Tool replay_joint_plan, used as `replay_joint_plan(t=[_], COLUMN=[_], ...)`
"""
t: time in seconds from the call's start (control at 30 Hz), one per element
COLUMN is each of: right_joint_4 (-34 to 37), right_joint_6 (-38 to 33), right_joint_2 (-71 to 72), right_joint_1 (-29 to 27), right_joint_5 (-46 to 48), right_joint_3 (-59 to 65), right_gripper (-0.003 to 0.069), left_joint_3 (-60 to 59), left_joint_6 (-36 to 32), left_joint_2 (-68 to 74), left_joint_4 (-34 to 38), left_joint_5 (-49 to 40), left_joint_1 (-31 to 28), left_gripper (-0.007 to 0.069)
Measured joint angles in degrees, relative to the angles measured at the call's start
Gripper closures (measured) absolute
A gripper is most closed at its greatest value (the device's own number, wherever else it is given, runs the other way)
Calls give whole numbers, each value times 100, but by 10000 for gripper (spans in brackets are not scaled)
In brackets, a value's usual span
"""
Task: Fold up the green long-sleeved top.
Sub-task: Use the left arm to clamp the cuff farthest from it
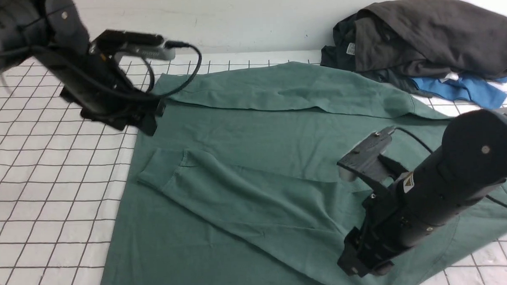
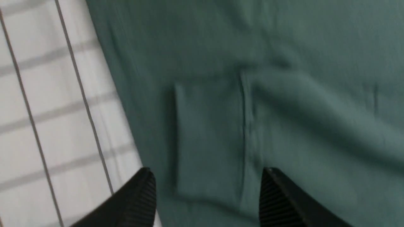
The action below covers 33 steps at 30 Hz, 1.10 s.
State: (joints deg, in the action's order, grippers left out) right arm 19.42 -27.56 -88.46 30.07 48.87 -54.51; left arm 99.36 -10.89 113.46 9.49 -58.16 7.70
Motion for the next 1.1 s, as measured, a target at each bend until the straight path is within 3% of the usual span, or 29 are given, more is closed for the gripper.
replay_joint_plan(t=[0.17, 0.37, 0.57, 0.9, 1.0, 1.1], right_joint_4=[-80, -269, -310, -345, -345, -345], right_joint_6=[175, 614, 870, 904, 976, 1212], right_joint_2=[0, 0, 0, 0, 0, 0], right_joint_1=[0, 0, 0, 0, 0, 0], right_joint_5=[-50, -45, -45, -457, -523, -569], right_joint_3=[0, 0, 0, 0, 0, 0], right_gripper=[281, 300, 302, 302, 302, 302], left_joint_3=[3196, 5302, 5433, 5468, 5468, 5468], left_joint_6=[167, 547, 863, 1194, 1194, 1162], left_joint_2=[2061, 3448, 3714, 4439, 4603, 4664], left_joint_4=[-342, -572, -574, 631, 726, 809], left_joint_5=[-985, -1238, -501, 1027, 1345, 1666], left_joint_1=[0, 0, -86, -573, -573, -567], left_gripper=[204, 161, 140, 140, 169, 316])
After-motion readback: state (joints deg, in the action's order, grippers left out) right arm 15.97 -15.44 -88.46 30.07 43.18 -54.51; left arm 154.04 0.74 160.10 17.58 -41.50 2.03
